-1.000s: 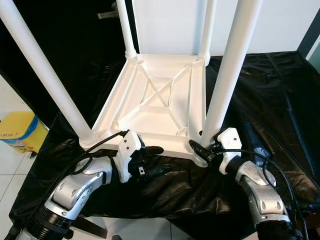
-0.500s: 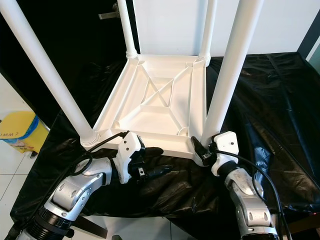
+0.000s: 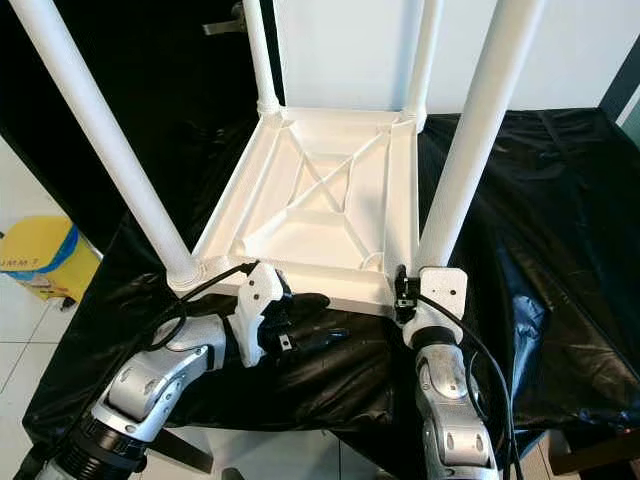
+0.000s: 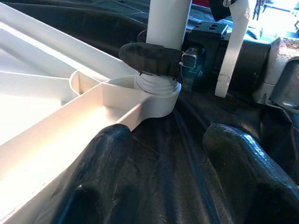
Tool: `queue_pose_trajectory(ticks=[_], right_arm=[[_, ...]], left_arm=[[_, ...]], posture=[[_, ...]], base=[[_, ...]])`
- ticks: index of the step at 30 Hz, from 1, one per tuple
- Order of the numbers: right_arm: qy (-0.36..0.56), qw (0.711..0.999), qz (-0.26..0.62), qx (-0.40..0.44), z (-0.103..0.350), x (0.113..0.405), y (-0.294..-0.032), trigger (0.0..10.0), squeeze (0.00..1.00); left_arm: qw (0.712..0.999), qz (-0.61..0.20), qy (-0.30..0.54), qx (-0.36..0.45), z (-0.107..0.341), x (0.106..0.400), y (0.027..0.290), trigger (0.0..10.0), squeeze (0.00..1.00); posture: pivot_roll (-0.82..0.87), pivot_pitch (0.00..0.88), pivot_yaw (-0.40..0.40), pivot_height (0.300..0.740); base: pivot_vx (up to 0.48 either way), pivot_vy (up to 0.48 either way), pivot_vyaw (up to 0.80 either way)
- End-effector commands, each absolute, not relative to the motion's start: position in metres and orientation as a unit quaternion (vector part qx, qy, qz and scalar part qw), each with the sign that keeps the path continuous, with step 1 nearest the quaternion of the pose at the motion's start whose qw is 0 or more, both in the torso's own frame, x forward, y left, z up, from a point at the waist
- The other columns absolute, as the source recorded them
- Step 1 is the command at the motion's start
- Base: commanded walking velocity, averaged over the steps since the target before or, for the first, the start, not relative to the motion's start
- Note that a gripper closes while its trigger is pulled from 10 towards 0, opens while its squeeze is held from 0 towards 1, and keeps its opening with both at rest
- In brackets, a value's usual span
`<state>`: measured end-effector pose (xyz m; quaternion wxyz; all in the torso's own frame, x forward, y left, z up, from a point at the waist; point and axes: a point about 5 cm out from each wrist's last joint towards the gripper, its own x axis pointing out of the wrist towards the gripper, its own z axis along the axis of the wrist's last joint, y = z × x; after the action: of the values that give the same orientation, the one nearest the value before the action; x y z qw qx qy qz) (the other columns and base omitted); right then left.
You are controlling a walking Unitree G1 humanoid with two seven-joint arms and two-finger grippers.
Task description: Building children table
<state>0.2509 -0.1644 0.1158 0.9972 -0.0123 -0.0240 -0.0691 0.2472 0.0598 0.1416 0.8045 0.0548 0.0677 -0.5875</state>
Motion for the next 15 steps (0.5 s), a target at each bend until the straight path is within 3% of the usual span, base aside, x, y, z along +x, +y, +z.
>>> queue_pose_trajectory(ticks=[1, 12, 14, 15], right_arm=[[0.017, 0.994, -0.101, -0.029, 0.1021, 0.2462, -0.1724, 10.0, 0.00], [0.013, 0.994, -0.108, -0.032, 0.1049, 0.2465, -0.1705, 10.0, 0.00], [0.004, 0.995, -0.097, -0.024, 0.1075, 0.2466, -0.1686, 10.0, 0.05], [-0.010, 0.996, -0.083, -0.021, 0.1115, 0.2464, -0.1673, 10.0, 1.00]], left_arm=[[0.815, -0.573, 0.071, 0.058, 0.1420, 0.2488, 0.0629, 10.0, 0.00], [0.816, -0.572, 0.069, 0.058, 0.1426, 0.2507, 0.0625, 10.0, 0.00], [0.816, -0.572, 0.069, 0.058, 0.1426, 0.2508, 0.0623, 10.0, 0.00], [0.816, -0.572, 0.068, 0.058, 0.1427, 0.2510, 0.0623, 10.0, 0.00]], posture=[[-0.17, 0.064, 0.024, 0.740], [-0.17, 0.063, 0.024, 0.740], [-0.17, 0.062, 0.024, 0.740], [-0.17, 0.062, 0.025, 0.740]], base=[[0.000, 0.000, 0.00], [0.000, 0.000, 0.00], [0.000, 0.000, 0.00], [0.000, 0.000, 0.00]])
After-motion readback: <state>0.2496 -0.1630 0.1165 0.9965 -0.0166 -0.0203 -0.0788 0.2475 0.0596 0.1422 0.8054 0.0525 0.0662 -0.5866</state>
